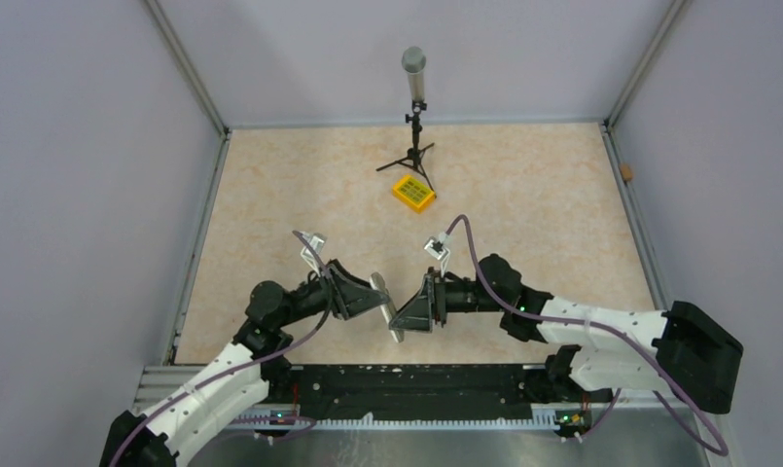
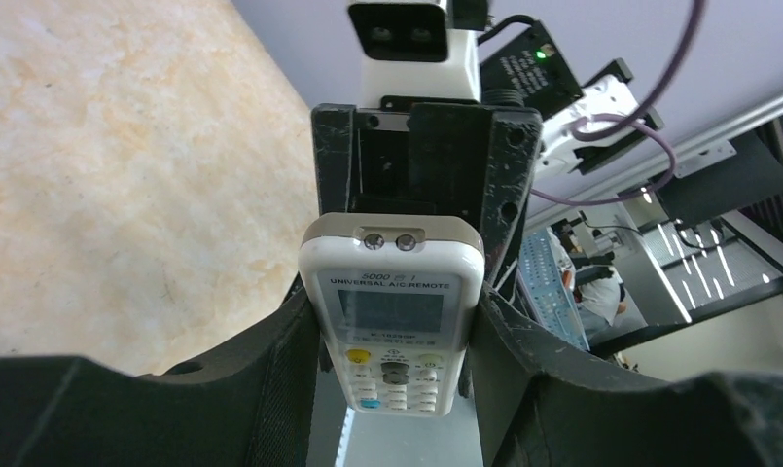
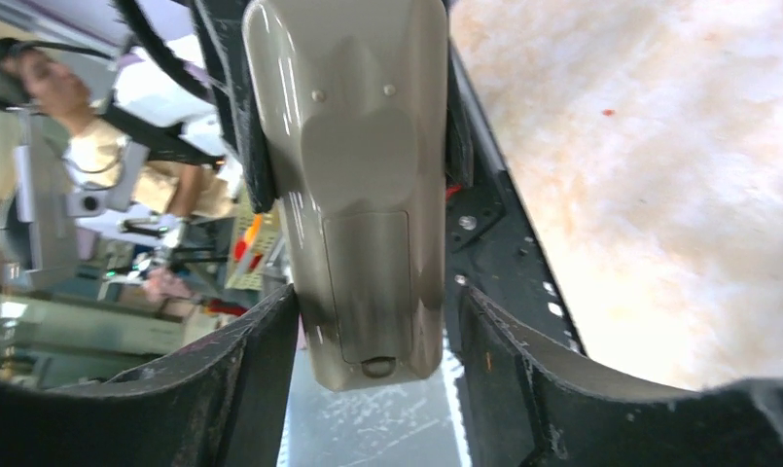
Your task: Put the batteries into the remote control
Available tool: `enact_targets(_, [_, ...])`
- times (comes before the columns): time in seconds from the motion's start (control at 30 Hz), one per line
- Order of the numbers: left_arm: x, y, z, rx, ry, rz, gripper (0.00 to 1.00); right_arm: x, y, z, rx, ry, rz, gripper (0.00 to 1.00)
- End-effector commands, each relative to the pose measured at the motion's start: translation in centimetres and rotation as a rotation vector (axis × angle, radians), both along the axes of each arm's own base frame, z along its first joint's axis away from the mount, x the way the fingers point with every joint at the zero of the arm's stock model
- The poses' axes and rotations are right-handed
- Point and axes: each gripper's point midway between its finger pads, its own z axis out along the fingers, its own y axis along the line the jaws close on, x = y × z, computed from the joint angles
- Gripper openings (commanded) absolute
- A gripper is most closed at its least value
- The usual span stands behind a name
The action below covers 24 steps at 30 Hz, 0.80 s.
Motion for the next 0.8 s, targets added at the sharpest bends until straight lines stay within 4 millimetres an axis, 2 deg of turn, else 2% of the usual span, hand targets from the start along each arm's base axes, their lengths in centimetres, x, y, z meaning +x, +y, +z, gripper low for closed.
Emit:
enact_targets(0.0, [1.3, -0.2, 1.1, 0.023, -0.036, 0.046, 0.0, 2.0, -1.2, -0.8, -0.121, -0.106, -0.101, 0.61])
enact_targets(0.2, [2.7, -0.9, -0.8, 0.138, 0.029, 0.058, 0.0, 4.1, -4.3, -2.0, -0.302, -0.214, -0.226, 0.67])
enact_targets(0.27, [3.3, -1.2, -1.8, 0.202, 0.068, 0.055, 0.0, 4.8, -5.8, -3.0, -0.394, -0.231, -0.278, 0.68])
enact_targets(0.3, [3.7, -1.3, -2.9, 0.247, 0.124, 0.061, 0.0, 5.2, -6.4, -3.2, -0.431, -0.242, -0.303, 0.68])
enact_targets(0.43, [4.7, -2.4, -5.0, 0.342, 0.243, 0.04, 0.0, 6.5, -8.3, -3.3, -0.527, -0.289, -0.384, 0.68])
enact_targets(0.63, [5.7, -3.7, -8.1, 0.556, 0.291, 0.092, 0.0, 8.9, -11.9, -4.2, -0.698, -0.33, -0.548, 0.68])
enact_targets(0.77, [6.2, -4.1, -10.2, 0.663, 0.347, 0.11, 0.0, 9.7, -13.5, -4.7, -0.768, -0.333, -0.622, 0.68])
